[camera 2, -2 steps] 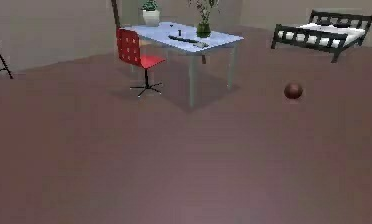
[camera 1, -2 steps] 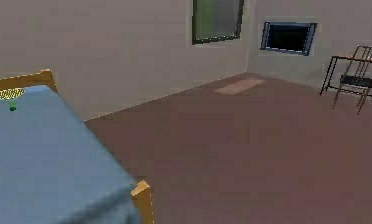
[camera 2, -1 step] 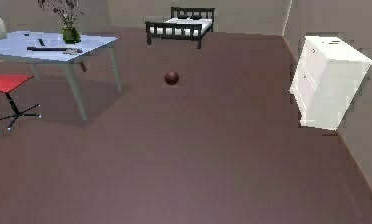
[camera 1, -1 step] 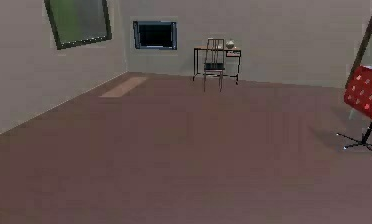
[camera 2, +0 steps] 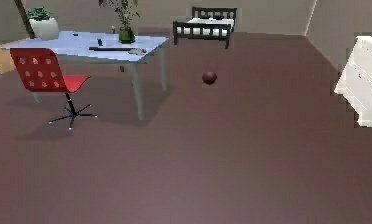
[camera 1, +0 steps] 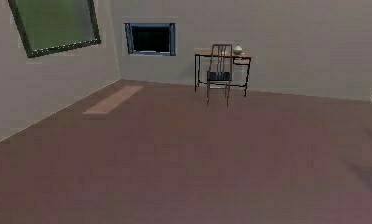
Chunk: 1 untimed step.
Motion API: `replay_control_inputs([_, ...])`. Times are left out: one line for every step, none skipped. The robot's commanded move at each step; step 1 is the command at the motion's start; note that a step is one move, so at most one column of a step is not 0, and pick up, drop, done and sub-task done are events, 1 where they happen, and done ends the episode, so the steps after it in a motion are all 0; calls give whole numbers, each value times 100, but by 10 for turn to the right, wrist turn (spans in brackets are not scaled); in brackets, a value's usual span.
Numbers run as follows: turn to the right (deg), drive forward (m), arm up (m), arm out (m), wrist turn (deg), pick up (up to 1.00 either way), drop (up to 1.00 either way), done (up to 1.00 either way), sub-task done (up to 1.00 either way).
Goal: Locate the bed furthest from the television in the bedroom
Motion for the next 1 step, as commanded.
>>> replay_control_inputs([300,0,0,0,0,0,0,0,0])
